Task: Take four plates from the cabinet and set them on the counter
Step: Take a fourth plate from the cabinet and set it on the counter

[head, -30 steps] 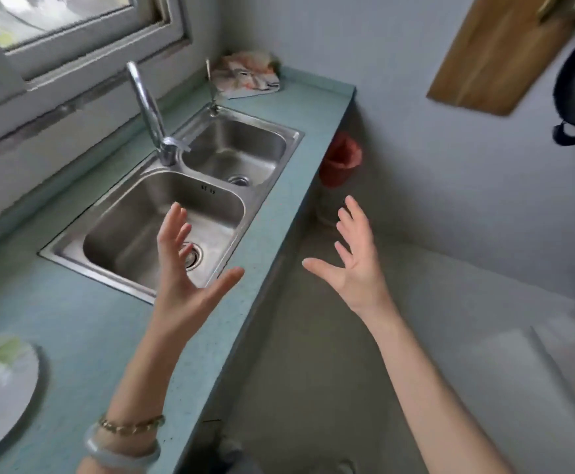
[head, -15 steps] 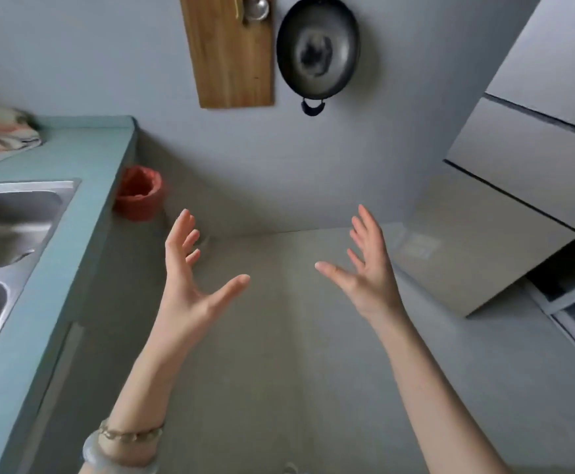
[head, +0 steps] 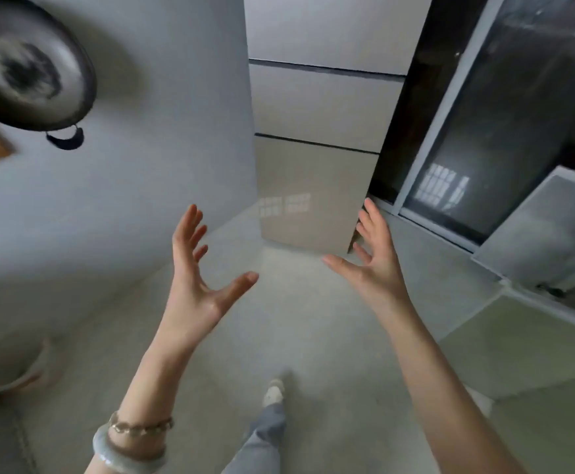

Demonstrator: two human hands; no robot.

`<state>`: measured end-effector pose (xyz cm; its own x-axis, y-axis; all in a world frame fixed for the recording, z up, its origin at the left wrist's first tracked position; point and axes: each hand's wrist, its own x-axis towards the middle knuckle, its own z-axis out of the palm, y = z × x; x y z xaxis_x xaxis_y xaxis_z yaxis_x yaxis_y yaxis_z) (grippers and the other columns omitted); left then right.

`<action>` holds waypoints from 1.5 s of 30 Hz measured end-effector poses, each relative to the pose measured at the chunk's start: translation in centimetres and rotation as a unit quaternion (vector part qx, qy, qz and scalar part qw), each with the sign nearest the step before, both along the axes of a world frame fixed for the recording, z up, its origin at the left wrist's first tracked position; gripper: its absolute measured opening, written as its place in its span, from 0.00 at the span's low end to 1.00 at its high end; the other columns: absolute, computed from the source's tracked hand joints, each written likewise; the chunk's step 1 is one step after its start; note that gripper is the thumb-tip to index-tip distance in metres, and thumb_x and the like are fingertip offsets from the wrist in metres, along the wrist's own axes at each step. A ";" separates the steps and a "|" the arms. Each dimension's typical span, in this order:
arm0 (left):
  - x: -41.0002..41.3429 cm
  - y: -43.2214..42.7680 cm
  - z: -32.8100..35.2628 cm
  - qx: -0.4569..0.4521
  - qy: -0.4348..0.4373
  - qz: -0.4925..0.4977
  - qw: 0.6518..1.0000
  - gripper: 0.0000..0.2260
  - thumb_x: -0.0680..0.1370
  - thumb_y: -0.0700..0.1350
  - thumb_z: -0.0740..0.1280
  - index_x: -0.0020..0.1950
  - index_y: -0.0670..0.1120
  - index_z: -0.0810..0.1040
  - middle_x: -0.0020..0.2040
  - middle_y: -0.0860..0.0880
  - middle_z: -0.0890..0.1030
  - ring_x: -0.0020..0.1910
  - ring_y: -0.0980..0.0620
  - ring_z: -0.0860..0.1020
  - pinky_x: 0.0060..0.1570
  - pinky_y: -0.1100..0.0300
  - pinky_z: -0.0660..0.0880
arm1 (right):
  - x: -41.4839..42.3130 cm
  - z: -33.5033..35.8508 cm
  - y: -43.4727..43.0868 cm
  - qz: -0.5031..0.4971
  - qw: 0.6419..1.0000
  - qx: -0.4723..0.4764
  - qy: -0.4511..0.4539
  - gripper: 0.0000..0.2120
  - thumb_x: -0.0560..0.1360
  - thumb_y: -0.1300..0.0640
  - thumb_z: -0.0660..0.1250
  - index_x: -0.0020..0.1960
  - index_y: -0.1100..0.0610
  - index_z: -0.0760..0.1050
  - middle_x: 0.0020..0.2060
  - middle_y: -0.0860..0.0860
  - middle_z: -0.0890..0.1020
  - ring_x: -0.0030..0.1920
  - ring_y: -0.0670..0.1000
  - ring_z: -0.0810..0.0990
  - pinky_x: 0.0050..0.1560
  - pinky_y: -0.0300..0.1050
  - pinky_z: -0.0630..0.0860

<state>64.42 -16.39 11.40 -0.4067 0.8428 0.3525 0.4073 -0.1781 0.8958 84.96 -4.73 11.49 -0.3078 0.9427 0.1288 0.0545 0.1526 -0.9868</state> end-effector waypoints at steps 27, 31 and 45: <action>16.8 49.4 -1.6 -0.011 0.031 -0.348 0.937 0.46 0.67 0.51 0.75 0.77 0.53 0.50 0.76 0.52 0.58 0.73 0.55 0.62 0.71 0.50 0.64 | 20.6 -2.1 32.1 -0.365 0.930 -0.023 -0.035 0.45 0.67 0.60 0.76 0.76 0.43 0.54 0.74 0.43 0.62 0.68 0.36 0.64 0.73 0.49 0.61; 22.5 55.7 -1.2 -0.017 0.025 -0.357 0.934 0.47 0.67 0.52 0.76 0.77 0.51 0.51 0.75 0.54 0.59 0.73 0.57 0.62 0.71 0.52 0.64 | 25.6 -1.7 37.3 -0.389 0.920 -0.035 -0.014 0.45 0.67 0.61 0.76 0.75 0.44 0.54 0.73 0.45 0.62 0.69 0.40 0.63 0.73 0.47 0.61; 36.4 73.2 -2.4 -0.036 0.038 -0.458 0.887 0.45 0.68 0.46 0.76 0.76 0.52 0.51 0.73 0.58 0.60 0.70 0.65 0.63 0.68 0.68 0.64 | 37.4 -3.3 49.8 -0.483 0.875 -0.025 0.035 0.44 0.67 0.73 0.72 0.75 0.57 0.55 0.65 0.43 0.69 0.58 0.28 0.72 0.56 0.26 0.71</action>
<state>100.86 56.76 8.97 0.4836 0.8287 0.2818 0.1802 -0.4094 0.8944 122.38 45.02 8.22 0.6420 0.7637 0.0673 0.0742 0.0255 -0.9969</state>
